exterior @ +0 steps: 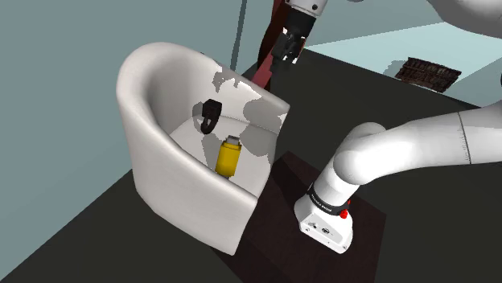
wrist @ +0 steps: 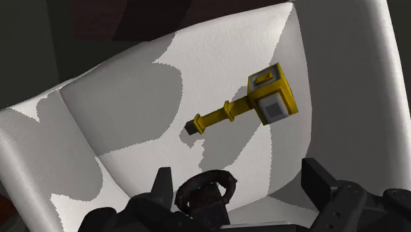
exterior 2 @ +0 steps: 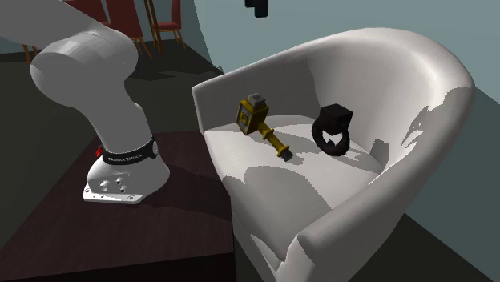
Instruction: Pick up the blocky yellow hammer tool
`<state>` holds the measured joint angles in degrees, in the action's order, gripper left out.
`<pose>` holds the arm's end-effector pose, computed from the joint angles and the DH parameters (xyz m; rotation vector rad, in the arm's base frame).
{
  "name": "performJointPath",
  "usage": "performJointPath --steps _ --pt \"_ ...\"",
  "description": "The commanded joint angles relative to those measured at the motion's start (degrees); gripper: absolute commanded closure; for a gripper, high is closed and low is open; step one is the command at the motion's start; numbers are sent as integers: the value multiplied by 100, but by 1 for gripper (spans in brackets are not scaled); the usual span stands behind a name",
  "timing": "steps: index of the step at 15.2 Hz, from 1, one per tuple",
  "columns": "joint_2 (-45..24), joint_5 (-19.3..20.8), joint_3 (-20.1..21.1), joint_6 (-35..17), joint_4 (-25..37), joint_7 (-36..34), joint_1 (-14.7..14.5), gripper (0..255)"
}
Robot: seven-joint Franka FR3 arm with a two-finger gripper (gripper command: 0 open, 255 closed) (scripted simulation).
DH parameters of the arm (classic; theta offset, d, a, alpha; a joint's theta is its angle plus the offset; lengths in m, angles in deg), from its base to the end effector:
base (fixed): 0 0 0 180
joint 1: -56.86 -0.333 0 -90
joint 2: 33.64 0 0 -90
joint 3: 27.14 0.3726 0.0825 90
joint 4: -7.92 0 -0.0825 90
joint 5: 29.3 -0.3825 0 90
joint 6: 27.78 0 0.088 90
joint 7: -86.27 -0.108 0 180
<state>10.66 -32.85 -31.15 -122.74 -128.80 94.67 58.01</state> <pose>0.2763 -0.0273 0.6194 -3.0332 -0.1082 -0.0831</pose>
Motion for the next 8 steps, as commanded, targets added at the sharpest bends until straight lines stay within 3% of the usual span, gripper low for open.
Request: performJointPath --steps 1,8 --pt "0 0 0 0 0 0 0 0" --pt "117 -455 645 -1463 -1407 -1603 331 0"
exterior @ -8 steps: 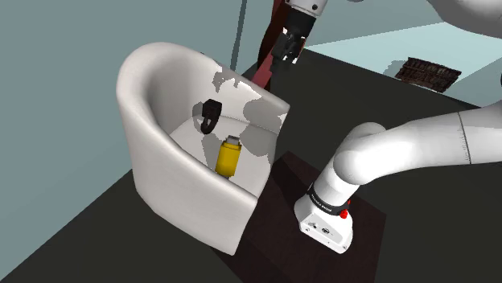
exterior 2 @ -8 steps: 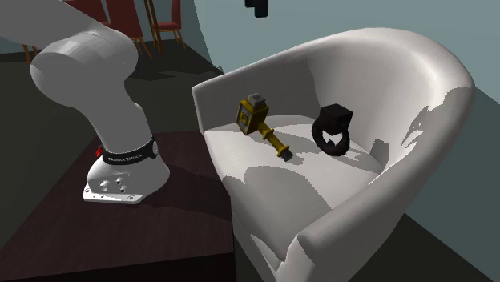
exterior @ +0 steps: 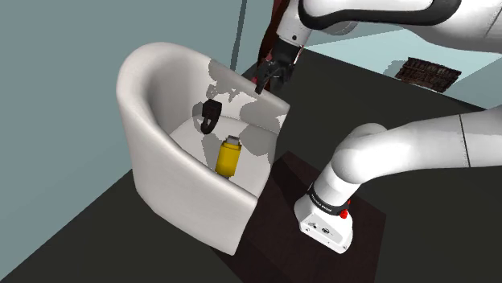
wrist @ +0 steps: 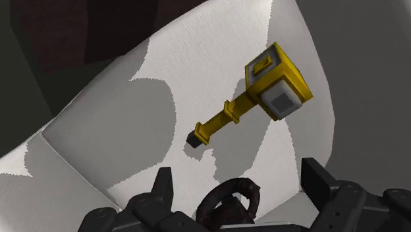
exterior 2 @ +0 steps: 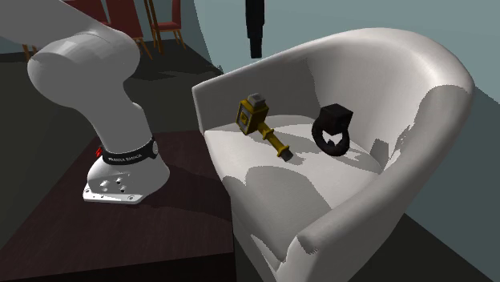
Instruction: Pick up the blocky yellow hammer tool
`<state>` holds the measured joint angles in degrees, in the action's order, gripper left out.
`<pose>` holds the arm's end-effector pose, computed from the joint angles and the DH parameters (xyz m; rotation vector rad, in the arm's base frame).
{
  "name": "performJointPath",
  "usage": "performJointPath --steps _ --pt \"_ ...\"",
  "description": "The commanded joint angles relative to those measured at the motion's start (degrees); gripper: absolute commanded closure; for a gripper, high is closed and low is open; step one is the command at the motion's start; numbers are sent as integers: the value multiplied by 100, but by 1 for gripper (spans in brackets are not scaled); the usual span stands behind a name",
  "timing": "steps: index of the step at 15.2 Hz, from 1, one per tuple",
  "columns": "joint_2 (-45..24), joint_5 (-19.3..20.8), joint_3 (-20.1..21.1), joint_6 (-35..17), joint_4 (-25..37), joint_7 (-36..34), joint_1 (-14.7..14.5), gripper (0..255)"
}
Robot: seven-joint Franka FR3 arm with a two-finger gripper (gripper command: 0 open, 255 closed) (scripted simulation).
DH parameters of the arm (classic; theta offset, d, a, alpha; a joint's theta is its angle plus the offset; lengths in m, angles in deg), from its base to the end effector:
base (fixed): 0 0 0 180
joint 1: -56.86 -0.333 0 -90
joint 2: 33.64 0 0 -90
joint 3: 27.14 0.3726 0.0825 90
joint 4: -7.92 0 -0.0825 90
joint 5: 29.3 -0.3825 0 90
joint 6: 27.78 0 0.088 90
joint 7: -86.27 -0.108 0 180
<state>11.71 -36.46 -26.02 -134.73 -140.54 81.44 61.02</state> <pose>0.2796 -0.0038 0.5457 -3.0207 0.2652 -0.0997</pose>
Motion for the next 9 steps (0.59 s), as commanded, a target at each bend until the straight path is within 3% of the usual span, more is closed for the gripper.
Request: performJointPath --steps 1,9 --pt "-20 -170 233 -490 -400 -510 61 0" --pt "-881 -852 1176 -2530 -1371 -2367 263 0"
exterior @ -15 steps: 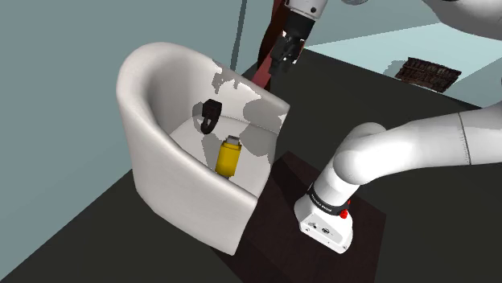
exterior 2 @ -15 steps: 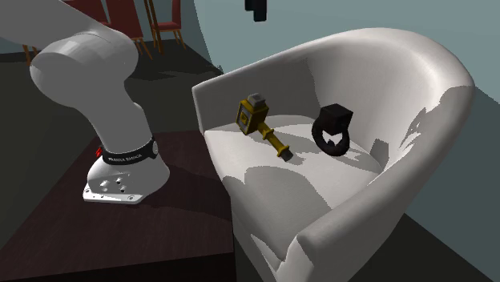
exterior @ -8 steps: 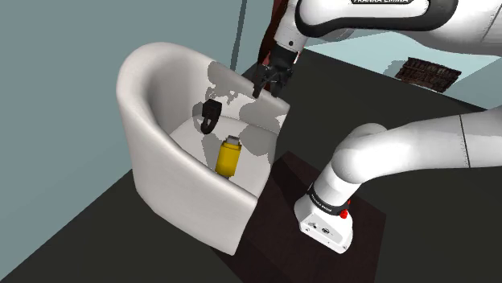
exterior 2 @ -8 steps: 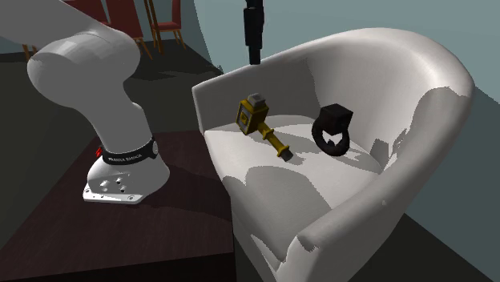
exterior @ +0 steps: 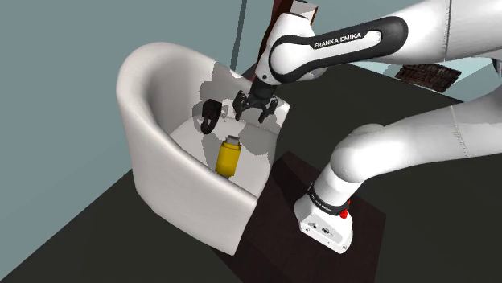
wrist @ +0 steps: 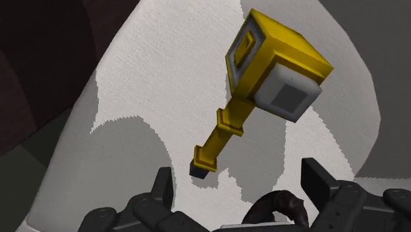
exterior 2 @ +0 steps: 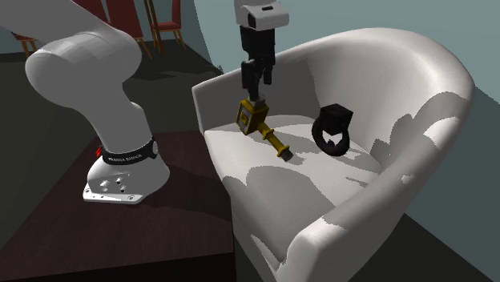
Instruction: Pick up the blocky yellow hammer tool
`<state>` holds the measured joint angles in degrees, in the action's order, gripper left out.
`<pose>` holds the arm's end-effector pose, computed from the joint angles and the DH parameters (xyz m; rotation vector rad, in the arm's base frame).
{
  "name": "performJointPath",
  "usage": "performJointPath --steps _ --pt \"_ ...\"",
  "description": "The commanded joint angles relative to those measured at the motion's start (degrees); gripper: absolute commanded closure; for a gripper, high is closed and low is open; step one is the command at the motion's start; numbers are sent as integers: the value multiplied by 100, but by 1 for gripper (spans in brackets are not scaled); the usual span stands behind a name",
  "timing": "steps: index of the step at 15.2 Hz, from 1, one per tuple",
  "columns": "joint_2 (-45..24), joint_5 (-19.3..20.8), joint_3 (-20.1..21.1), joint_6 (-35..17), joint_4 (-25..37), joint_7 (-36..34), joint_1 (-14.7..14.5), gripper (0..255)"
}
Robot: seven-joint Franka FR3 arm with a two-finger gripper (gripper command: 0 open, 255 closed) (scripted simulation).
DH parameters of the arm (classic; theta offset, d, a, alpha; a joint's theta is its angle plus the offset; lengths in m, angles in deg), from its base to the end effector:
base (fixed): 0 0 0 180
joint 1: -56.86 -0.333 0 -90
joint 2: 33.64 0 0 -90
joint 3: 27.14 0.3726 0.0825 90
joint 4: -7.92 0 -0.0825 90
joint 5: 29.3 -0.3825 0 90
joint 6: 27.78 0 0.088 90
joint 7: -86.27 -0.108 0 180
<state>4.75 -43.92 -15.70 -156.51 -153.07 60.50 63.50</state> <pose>0.2994 0.0329 0.4379 -2.9177 0.8263 -0.1246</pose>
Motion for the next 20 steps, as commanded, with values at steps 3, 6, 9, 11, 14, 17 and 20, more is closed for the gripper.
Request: performJointPath --steps 3,6,9,11,14,17,20 --pt "-822 -336 535 -1224 -282 -992 107 0" --pt "-1618 -463 948 -2131 -323 -1760 272 0" --pt "-2069 -464 1101 -2623 -348 -1989 353 0" --pt "-2284 -458 1133 -2865 -375 -1989 370 0" --pt "-2625 -426 1183 -3231 -403 -2001 408 0" --pt "-2695 -422 1193 -3313 -415 -2006 411 255" --pt "-2705 -414 1192 -3314 -406 -2006 418 255"
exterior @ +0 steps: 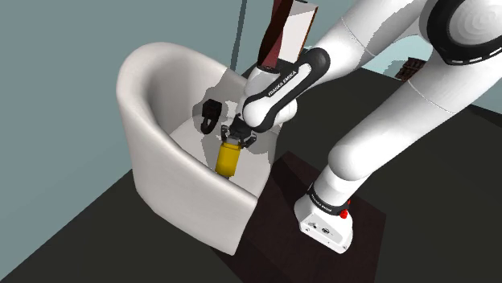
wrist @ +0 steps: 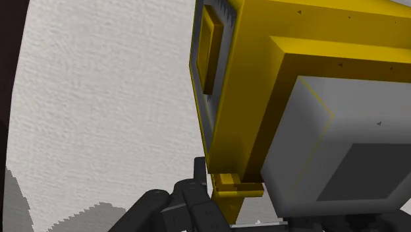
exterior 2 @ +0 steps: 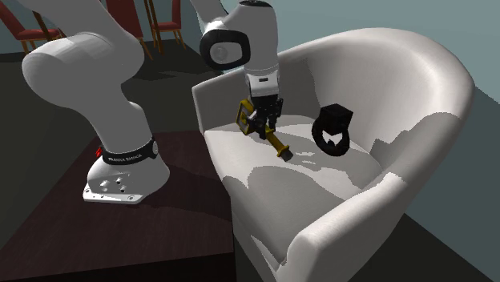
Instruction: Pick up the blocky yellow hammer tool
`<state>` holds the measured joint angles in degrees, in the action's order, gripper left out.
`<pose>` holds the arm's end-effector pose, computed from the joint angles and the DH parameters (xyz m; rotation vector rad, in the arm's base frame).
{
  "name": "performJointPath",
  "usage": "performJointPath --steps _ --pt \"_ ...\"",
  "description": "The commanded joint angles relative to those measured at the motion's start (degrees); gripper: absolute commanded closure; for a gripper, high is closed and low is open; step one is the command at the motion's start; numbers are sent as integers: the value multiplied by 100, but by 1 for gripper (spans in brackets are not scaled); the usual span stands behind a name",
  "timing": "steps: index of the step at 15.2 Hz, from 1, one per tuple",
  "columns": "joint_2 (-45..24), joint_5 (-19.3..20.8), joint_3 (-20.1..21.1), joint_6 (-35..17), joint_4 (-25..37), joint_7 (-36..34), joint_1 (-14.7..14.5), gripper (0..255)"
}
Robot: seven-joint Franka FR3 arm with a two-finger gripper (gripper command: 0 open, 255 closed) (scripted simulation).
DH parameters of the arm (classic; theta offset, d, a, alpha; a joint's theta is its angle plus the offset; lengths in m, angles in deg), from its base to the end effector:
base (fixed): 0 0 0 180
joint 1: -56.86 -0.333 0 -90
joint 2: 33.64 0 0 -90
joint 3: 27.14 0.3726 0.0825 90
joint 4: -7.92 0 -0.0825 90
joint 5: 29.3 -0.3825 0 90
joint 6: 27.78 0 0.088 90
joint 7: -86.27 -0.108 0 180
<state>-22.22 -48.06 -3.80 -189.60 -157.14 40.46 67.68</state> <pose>0.3466 0.0559 0.3087 -2.7395 1.3025 -0.1499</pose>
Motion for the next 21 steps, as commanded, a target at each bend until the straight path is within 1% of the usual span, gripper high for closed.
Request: performJointPath --steps 1,6,12,21 --pt "-6 1 2 -4 1 0 0 255" --pt "5 0 2 6 0 -3 -2 255" --pt "674 -51 -92 737 66 16 -66 255" --pt "1508 9 -236 1779 280 -19 -91 255"
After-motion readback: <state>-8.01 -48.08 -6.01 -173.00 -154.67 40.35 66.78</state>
